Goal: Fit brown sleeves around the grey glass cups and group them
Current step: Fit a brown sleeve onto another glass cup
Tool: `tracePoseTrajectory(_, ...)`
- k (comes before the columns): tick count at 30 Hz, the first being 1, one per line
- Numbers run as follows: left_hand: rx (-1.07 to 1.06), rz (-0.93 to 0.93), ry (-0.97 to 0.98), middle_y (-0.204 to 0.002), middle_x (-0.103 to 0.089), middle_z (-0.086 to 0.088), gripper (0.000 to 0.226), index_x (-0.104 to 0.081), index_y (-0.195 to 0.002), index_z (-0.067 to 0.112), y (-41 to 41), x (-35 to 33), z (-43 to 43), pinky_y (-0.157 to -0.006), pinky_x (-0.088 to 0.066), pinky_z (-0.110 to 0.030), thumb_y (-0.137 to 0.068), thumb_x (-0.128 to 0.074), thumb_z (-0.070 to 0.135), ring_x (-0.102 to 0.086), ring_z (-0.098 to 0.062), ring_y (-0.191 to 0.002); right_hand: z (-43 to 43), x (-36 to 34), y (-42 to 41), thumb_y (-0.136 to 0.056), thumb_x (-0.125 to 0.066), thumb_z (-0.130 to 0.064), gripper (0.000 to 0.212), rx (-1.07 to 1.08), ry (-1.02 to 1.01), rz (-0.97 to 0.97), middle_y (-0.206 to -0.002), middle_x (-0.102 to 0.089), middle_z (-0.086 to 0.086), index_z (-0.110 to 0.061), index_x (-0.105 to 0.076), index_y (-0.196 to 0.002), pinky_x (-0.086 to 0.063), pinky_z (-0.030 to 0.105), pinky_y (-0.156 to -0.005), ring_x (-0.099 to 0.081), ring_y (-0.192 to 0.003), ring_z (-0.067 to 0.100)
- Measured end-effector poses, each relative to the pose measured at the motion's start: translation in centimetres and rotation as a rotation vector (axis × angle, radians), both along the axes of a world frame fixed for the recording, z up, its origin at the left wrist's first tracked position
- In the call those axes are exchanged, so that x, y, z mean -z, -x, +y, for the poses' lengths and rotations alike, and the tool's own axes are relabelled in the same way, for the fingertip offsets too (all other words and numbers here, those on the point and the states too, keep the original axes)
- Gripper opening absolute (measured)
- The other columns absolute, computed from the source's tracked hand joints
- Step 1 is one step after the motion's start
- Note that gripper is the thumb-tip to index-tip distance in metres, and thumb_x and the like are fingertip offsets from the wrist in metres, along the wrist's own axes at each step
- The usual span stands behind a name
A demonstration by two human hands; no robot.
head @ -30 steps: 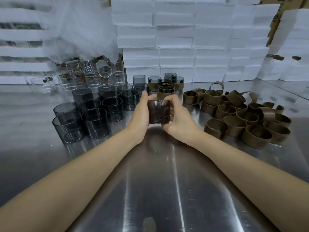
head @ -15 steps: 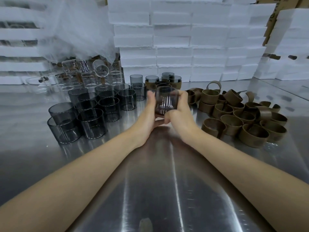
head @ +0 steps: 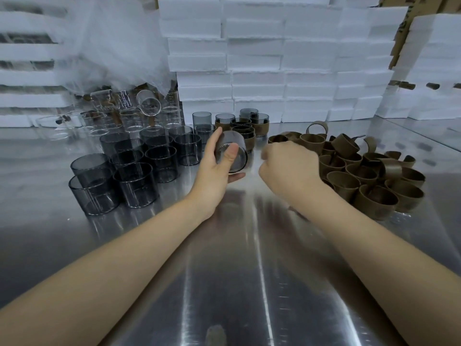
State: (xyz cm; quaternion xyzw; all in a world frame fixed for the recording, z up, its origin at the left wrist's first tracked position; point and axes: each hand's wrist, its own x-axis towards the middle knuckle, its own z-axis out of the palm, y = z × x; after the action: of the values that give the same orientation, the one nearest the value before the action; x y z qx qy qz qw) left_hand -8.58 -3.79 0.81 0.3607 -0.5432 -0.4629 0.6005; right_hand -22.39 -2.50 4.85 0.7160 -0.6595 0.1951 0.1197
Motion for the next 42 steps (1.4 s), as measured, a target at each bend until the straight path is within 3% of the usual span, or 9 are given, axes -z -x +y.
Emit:
tracePoseTrajectory(4, -0.016, 0.004, -0.072, -0.146, -0.043, 0.003, 0.057, -0.032, -0.149, 0.027, 0.2, 0.1, 0.0, -0.054, -0.055, -0.021, -0.097, -0.054, 0.036, -0.074, -0.023, -0.077, -0.2, -0.4, 1.9, -0.09, -0.044, -0.023, 0.02, 0.216, -0.185, 0.113, -0.097, -0.058, 0.01, -0.014, -0.06, -0.098, -0.032, 0.034, -0.07, -0.053, -0.092, 0.031)
tracePoseTrajectory(11, -0.02, -0.02, -0.119, -0.127, -0.05, 0.011, 0.05, -0.047, -0.141, 0.032, 0.0, 0.2, -0.3, -0.044, -0.05, -0.018, -0.094, -0.06, 0.044, -0.073, -0.03, -0.063, -1.6, 0.0, 1.3, -0.088, -0.043, -0.006, 0.038, -0.143, -0.183, -0.453, -0.112, -0.063, 0.012, -0.012, -0.062, -0.121, -0.042, 0.022, -0.064, -0.055, -0.074, 0.016)
tracePoseTrajectory(17, -0.012, -0.071, -0.153, -0.126, -0.044, 0.014, 0.042, -0.05, -0.136, 0.026, 0.0, 0.3, -0.3, -0.056, -0.057, -0.021, -0.1, -0.042, 0.046, -0.073, -0.031, -0.063, -1.4, 0.4, 1.7, -0.087, -0.05, -0.008, 0.039, -0.069, -0.201, -0.235, -0.124, -0.06, 0.013, -0.01, -0.062, -0.124, -0.045, 0.04, -0.098, -0.051, -0.117, 0.029)
tracePoseTrajectory(21, 0.006, -0.076, -0.216, -0.123, -0.053, 0.011, 0.038, -0.051, -0.133, 0.022, 0.1, 0.4, -0.5, -0.072, -0.06, -0.03, -0.105, -0.034, 0.042, -0.074, -0.032, -0.07, -1.1, 0.2, 2.0, -0.088, -0.053, -0.023, 0.016, 0.077, -0.28, -0.198, -0.088, -0.058, 0.009, -0.008, -0.057, -0.083, -0.047, 0.037, -0.072, -0.055, -0.088, 0.031)
tracePoseTrajectory(23, 0.022, -0.07, -0.235, -0.134, -0.052, 0.003, 0.037, -0.048, -0.136, 0.022, 0.2, 0.4, -0.5, -0.078, -0.06, -0.031, -0.106, -0.032, 0.037, -0.074, -0.031, -0.073, -1.2, 0.0, 2.3, -0.088, -0.057, -0.025, 0.027, 0.061, -0.361, -0.257, -0.071, -0.053, 0.006, -0.009, -0.05, -0.067, -0.045, 0.033, -0.067, -0.055, -0.077, 0.031)
tracePoseTrajectory(30, 0.08, 0.082, -0.23, -0.14, -0.053, -0.011, 0.035, -0.051, -0.138, 0.018, -0.1, -0.1, 0.0, -0.066, -0.059, -0.025, -0.105, -0.041, 0.022, -0.072, -0.038, -0.088, -2.2, 0.7, 2.6, -0.095, -0.05, -0.019, 0.018, 0.032, -0.116, -0.418, -0.093, -0.064, 0.012, -0.003, -0.059, -0.098, -0.052, 0.043, -0.076, -0.06, -0.084, 0.033)
tracePoseTrajectory(34, 0.085, 0.098, -0.192, -0.142, -0.052, -0.006, 0.037, -0.053, -0.138, 0.016, -0.3, -0.1, 0.0, -0.07, -0.06, -0.026, -0.101, -0.051, 0.022, -0.071, -0.04, -0.094, -2.1, 0.7, 1.7, -0.1, -0.042, -0.019, 0.012, -0.151, 0.008, -0.861, -0.098, -0.066, 0.017, -0.012, -0.048, -0.093, -0.058, 0.047, -0.068, -0.067, -0.079, 0.032)
tracePoseTrajectory(38, 0.075, 0.079, -0.176, -0.133, -0.06, -0.006, 0.038, -0.056, -0.137, 0.014, -0.1, -0.2, 0.3, -0.067, -0.06, -0.027, -0.1, -0.054, 0.024, -0.072, -0.034, -0.091, -1.5, 1.5, 0.4, -0.099, -0.045, -0.019, 0.018, -0.287, 0.142, -0.698, -0.088, -0.071, 0.006, -0.013, -0.062, -0.1, -0.053, 0.038, -0.073, -0.066, -0.078, 0.025)
tracePoseTrajectory(42, 0.106, 0.066, -0.189, -0.12, -0.069, -0.007, 0.051, -0.065, -0.124, 0.015, 0.0, -0.7, 0.7, -0.077, -0.061, -0.038, -0.088, -0.057, 0.051, -0.072, -0.027, -0.098, -0.9, 1.9, 0.0, -0.096, -0.049, -0.021, 0.026, -0.281, 0.197, -0.6, -0.075, -0.071, 0.003, -0.022, -0.073, -0.105, -0.049, 0.037, -0.069, -0.062, -0.071, 0.024)
